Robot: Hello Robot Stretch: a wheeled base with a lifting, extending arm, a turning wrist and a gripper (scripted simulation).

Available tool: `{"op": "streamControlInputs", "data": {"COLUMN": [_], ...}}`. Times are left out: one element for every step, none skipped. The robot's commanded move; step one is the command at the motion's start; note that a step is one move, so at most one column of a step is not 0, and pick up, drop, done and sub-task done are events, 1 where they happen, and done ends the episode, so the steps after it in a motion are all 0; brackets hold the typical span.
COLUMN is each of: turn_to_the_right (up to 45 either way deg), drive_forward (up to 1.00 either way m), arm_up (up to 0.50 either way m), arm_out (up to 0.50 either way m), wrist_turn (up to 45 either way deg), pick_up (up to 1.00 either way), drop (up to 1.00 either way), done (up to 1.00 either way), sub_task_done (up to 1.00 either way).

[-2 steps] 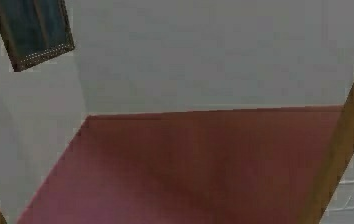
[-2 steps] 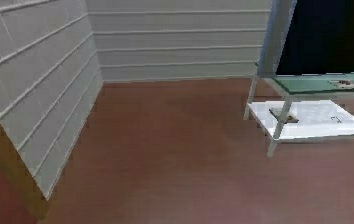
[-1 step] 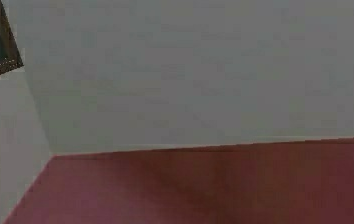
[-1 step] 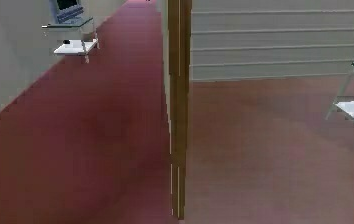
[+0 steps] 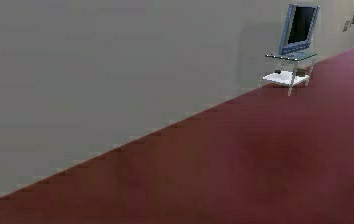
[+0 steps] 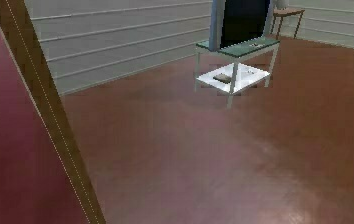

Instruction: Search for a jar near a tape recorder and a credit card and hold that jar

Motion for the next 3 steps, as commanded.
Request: {"op": "streamControlInputs", "data": {"turn_to_the_right": [0.0,9.0,0.0], "drive_forward": [0.05,0.0,0.5], "arm_up": [0.0,0.0,0.0], "arm_out": [0.0,0.0,0.0], "wrist_turn": [0.0,0.0,0.0], "pick_up": [0.0,0.0,0.0], "drop": [0.0,0.0,0.0], "done": [0.0,0.0,0.0], "sub_task_done": [0.0,0.0,0.0]}}
